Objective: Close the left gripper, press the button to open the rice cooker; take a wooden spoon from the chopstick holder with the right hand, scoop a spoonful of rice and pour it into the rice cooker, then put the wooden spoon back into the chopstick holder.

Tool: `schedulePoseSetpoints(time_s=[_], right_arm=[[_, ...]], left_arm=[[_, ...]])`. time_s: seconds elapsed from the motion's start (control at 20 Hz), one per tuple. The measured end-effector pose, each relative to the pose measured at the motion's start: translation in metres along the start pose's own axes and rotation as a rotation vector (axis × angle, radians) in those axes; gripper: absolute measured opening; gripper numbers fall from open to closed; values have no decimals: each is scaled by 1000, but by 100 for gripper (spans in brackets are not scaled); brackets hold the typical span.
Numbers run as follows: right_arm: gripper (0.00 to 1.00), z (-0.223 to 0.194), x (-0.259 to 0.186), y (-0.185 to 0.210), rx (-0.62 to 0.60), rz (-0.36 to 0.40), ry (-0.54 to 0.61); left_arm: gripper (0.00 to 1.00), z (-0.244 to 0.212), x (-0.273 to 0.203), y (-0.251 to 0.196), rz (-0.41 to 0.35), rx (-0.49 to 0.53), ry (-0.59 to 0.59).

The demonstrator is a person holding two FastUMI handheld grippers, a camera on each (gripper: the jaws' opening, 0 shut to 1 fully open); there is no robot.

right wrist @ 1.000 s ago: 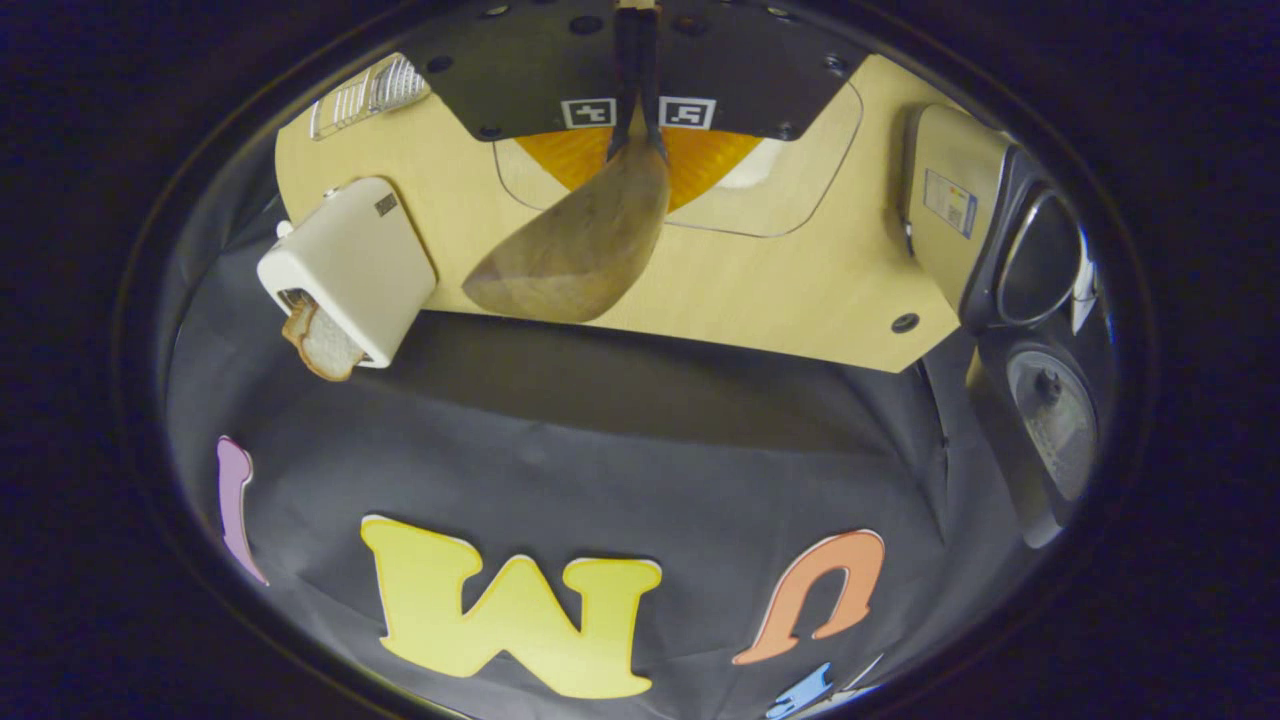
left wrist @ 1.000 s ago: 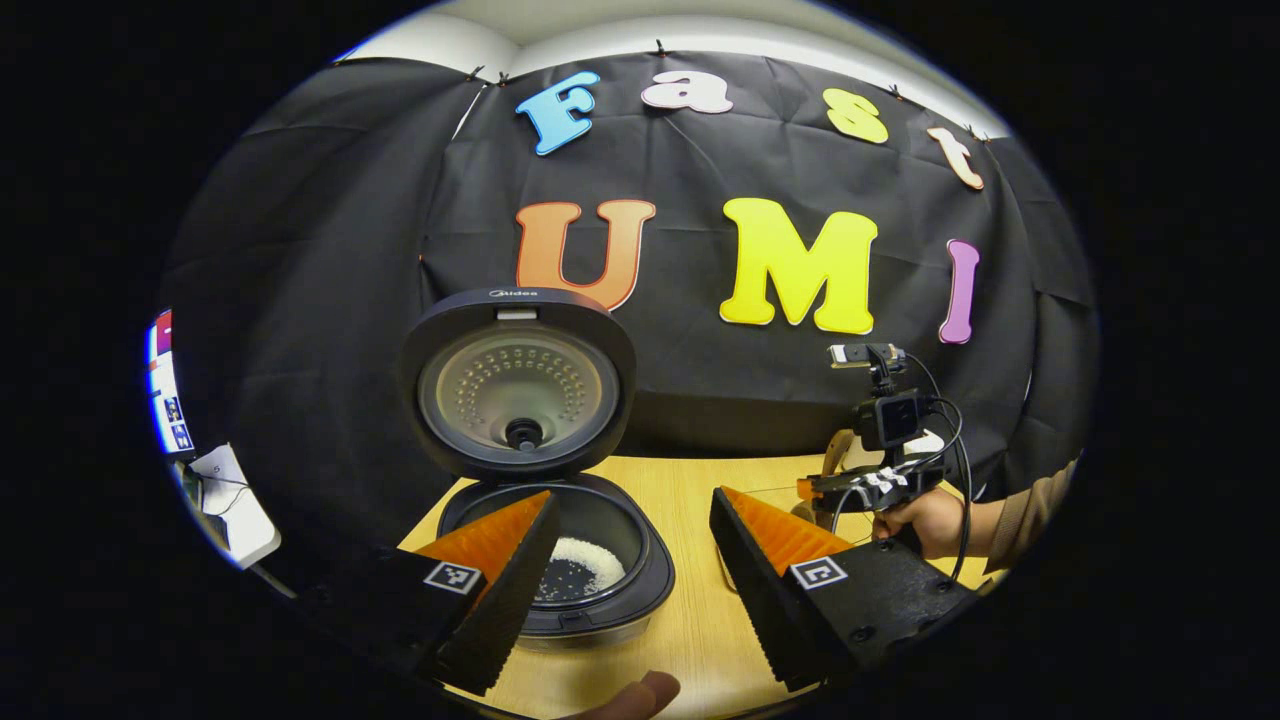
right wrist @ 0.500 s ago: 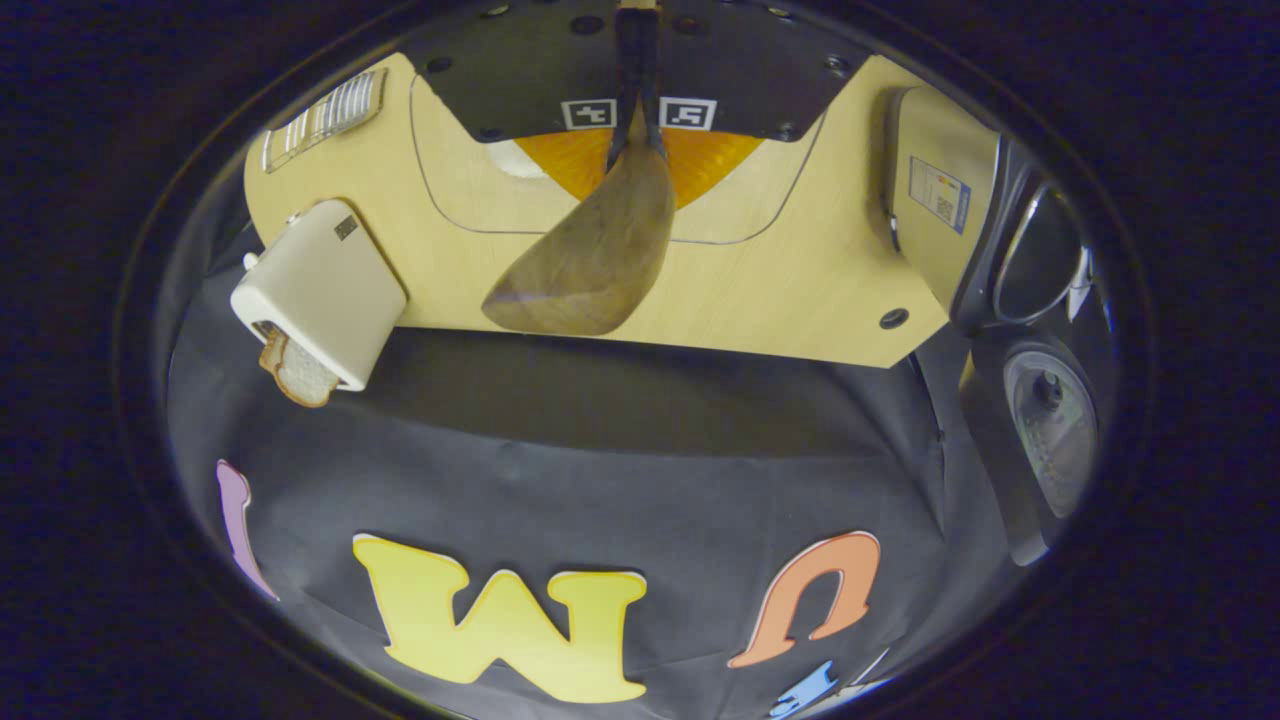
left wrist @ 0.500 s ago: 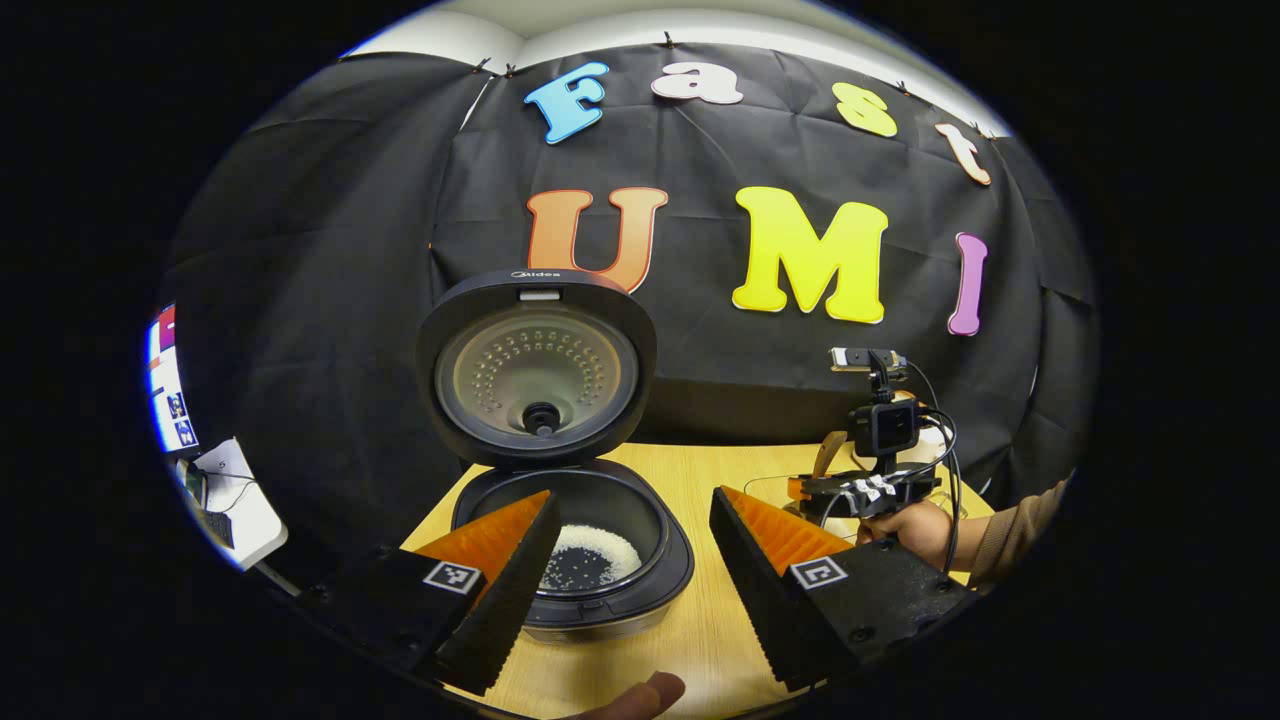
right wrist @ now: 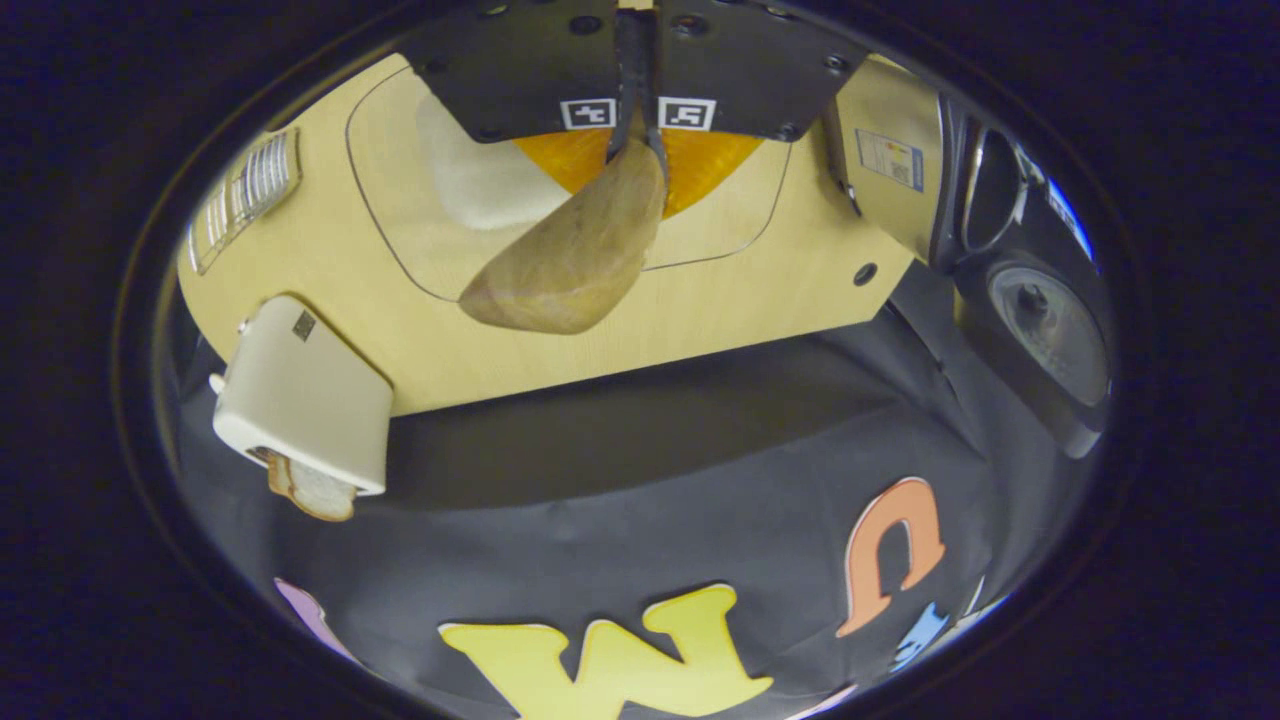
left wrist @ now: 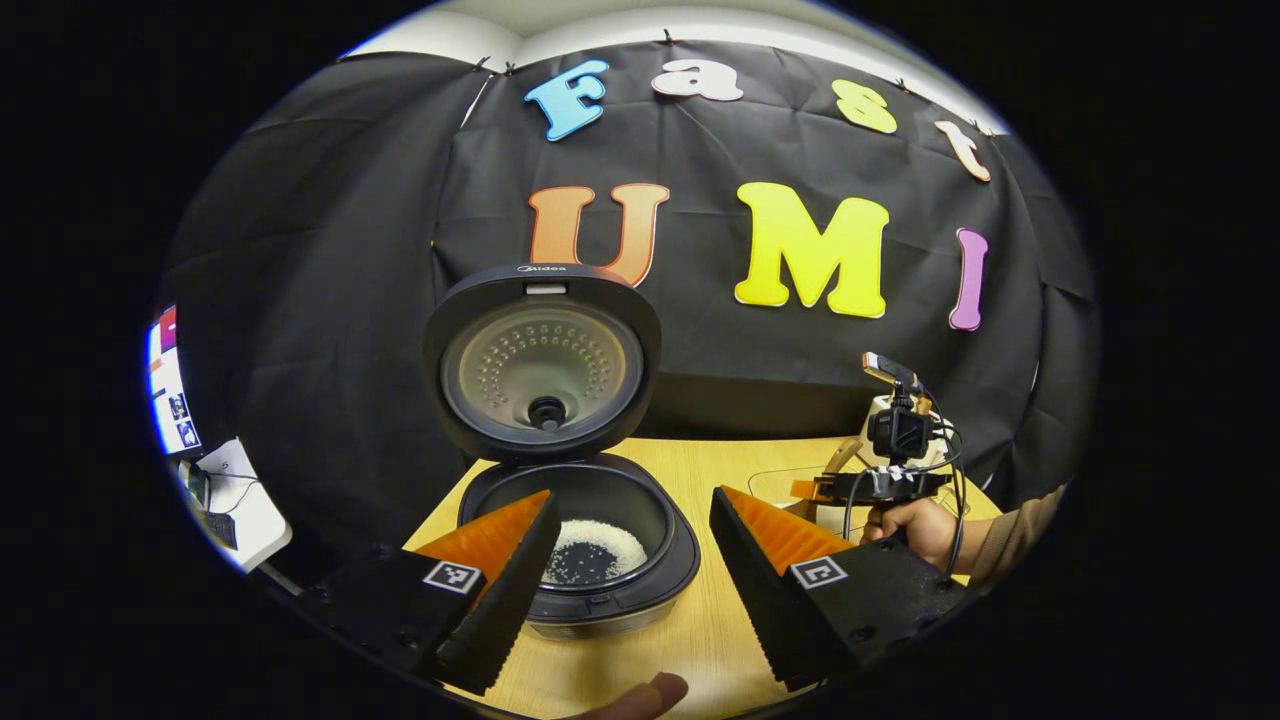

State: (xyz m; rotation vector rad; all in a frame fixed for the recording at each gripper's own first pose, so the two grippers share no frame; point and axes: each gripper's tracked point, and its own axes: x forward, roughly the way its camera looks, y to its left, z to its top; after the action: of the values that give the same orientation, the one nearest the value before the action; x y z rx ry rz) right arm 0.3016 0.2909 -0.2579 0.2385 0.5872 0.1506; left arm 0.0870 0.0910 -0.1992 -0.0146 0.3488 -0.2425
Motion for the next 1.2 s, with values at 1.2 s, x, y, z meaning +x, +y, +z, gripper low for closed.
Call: schedulePoseSetpoints(time_s=[1.2], right_arm=[[2,-8,9,10,59,28,-24]], left_arm=[[96,-7,9,-2,-3,12,14]])
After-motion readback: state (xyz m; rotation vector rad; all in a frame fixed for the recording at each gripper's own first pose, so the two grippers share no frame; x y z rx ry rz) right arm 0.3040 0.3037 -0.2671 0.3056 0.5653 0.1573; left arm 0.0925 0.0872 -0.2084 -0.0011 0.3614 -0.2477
